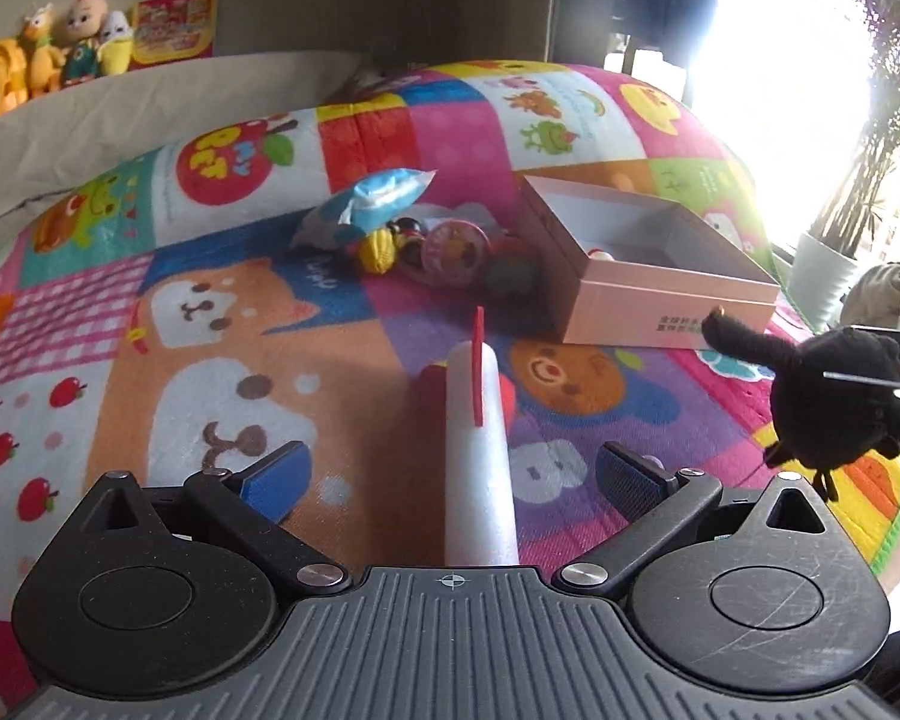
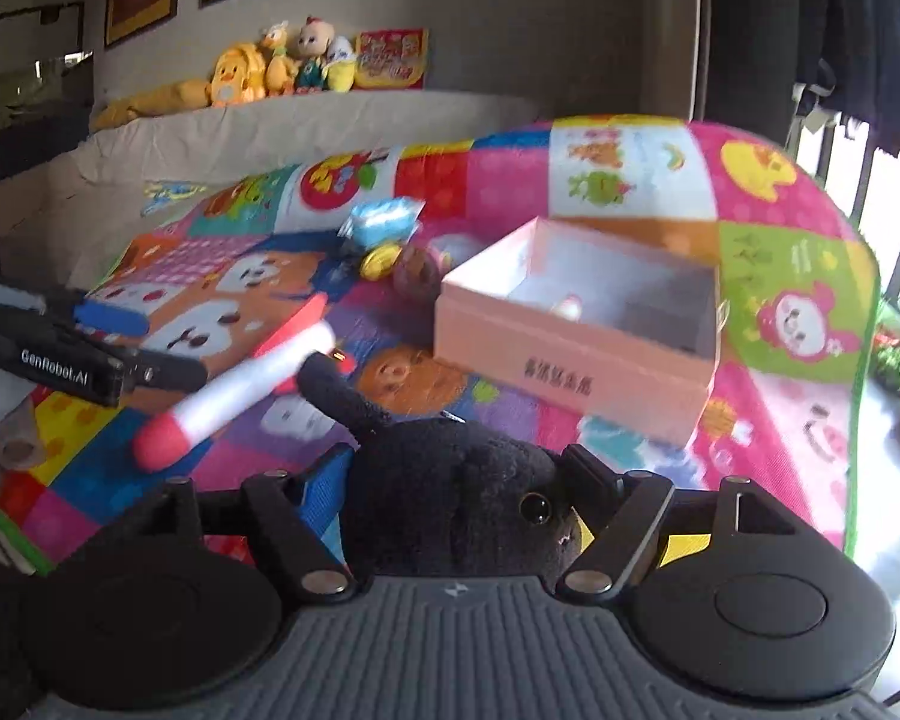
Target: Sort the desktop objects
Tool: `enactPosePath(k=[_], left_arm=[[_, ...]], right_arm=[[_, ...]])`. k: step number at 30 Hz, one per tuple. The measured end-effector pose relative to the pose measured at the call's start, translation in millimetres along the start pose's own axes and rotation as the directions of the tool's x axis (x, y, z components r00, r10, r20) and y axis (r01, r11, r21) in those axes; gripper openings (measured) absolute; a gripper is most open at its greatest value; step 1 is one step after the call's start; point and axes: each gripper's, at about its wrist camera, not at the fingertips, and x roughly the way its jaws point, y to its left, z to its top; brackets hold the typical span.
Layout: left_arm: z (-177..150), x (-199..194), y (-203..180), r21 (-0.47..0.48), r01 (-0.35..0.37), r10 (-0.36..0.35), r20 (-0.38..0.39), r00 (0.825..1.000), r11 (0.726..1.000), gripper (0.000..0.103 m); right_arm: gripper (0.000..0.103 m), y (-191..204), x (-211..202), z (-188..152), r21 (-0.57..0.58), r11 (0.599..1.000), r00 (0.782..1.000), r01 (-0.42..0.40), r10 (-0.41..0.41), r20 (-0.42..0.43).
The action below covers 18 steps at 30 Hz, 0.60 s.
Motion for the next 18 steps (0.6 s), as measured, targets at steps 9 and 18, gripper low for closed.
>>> enactPosePath(k=[9,18], left_arm=[[-7,17,-20,0.077,-0.007,0.009,-0.029,1.0,0.997,0.075],[-8,37,-28,0.102,-0.05,0.055,-0.046,0.997,0.993,0.058]], right_arm=[[0.077,-33,29,-18,0.127,0.99,0.997,0.06,-0.053,-0.058],[0.091,-15,17,-30,0.058,0.994,0.995,0.096,-0.093,-0.047]])
